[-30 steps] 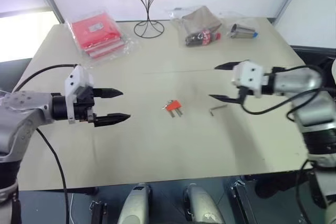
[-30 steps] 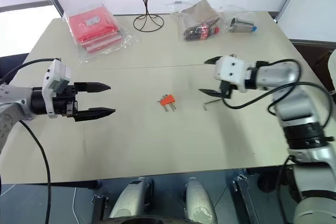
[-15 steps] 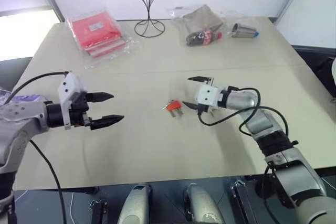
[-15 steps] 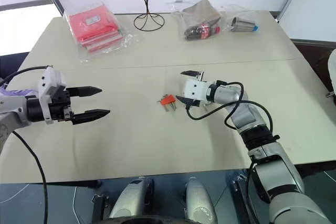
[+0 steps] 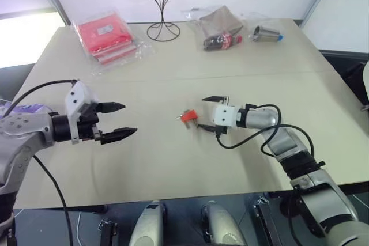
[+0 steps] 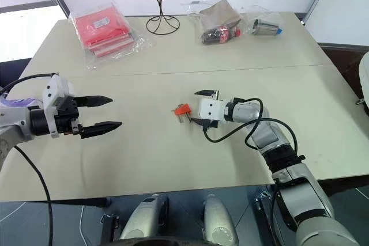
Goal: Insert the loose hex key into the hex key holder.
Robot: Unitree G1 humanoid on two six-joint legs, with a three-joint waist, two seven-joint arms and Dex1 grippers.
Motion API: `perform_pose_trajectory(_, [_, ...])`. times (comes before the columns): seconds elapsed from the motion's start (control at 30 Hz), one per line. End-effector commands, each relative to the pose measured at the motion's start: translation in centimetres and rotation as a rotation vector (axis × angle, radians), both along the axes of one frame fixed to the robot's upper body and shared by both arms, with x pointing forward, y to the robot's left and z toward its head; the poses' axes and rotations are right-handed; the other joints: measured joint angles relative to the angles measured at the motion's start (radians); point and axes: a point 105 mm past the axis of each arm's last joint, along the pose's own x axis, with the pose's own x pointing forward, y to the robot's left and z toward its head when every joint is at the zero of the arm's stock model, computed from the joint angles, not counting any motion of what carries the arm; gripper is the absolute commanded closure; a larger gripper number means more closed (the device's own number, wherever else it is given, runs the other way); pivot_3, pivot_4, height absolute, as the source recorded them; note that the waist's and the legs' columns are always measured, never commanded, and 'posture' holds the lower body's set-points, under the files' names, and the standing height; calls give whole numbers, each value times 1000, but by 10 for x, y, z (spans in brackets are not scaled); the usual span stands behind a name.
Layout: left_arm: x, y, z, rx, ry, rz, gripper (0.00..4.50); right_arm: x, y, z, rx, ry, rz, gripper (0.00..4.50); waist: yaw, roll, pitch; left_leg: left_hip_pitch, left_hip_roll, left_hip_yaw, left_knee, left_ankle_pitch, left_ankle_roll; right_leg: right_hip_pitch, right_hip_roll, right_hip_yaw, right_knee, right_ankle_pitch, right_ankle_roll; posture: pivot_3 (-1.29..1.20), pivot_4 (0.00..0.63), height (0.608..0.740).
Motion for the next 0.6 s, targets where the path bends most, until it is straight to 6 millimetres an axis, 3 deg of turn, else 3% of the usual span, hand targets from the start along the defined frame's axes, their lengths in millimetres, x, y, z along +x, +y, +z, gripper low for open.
perform_pose_trajectory(0.03, [0,0,13,14,-58,-5,56,-1,8,11,40,-28,18,0,0,0,0,0,0,0,0,0,0,0,0,0,0,0,0,0,150,740])
perform_pose_trajectory(0.4, [-2,-1,12,26,-62,-1,56,3,25,7,112,27,19,0,0,0,0,1,0,0,0,0,0,0,0,0,1,0,0,0,150,740])
perform_pose_trajectory(0.6, [-3,-1,11,26,-70,9,56,6,22,-9,127,143,-16,0,0,0,0,2,0,0,0,0,0,1,0,0,1,0,0,0,150,740])
